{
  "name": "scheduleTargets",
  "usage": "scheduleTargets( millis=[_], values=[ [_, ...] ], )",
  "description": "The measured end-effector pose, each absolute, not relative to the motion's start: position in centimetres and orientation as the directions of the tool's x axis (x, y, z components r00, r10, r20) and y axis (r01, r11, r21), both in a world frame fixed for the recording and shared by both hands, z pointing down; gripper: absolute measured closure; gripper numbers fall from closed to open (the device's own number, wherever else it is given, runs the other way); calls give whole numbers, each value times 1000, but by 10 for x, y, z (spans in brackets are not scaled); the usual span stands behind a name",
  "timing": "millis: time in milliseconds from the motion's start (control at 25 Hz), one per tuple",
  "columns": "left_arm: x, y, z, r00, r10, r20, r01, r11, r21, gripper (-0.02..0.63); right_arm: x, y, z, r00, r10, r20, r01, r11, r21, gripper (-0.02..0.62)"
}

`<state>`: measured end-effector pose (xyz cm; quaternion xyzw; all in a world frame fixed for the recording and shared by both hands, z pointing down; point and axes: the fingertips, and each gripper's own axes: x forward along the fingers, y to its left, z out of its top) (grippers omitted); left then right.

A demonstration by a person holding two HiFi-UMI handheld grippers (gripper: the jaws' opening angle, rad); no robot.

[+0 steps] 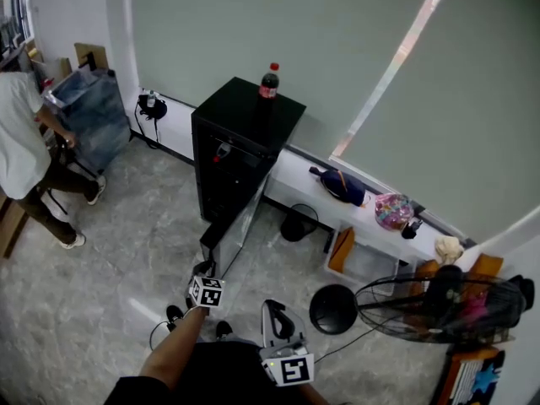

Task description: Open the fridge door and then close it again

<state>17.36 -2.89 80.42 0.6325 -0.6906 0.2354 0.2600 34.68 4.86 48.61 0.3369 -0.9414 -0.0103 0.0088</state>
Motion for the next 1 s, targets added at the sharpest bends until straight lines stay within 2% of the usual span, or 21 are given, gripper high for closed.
scheduleTargets(
  millis=[480,1000],
  values=[
    [207,-27,804,-47,-754,655,-998,68,7,569,354,43,492,-791,-611,26,-611,792,8,589],
    [193,-28,803,-48,-761,647,-998,66,4,569,336,34,494,-816,-576,38,-577,817,11,589]
  ],
)
